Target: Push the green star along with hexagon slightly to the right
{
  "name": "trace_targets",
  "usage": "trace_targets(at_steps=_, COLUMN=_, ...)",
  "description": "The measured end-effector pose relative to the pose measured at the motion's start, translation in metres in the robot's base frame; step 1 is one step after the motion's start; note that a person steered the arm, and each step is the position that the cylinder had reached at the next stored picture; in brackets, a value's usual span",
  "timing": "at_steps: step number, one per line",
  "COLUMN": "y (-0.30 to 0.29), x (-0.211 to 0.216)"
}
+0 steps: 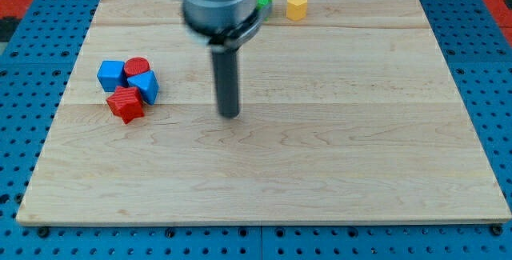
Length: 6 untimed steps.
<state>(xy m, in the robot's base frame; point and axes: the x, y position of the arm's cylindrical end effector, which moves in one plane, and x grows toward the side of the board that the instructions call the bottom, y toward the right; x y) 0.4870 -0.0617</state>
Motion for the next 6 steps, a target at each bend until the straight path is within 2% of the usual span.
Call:
trace_targets(at_steps=1, y=-0.049, x=0.017)
trace_targets(at_steps=2, y=-0.008, x=-0.057)
trace_targets(at_steps=3, y=-0.016, x=-0.126)
trace_targets(at_steps=4, y=-0.060, x=-0.191)
trace_targets(at_steps=5, y=-0.045, x=-0.224)
trace_targets(at_steps=6, y=-0.044, x=-0.239)
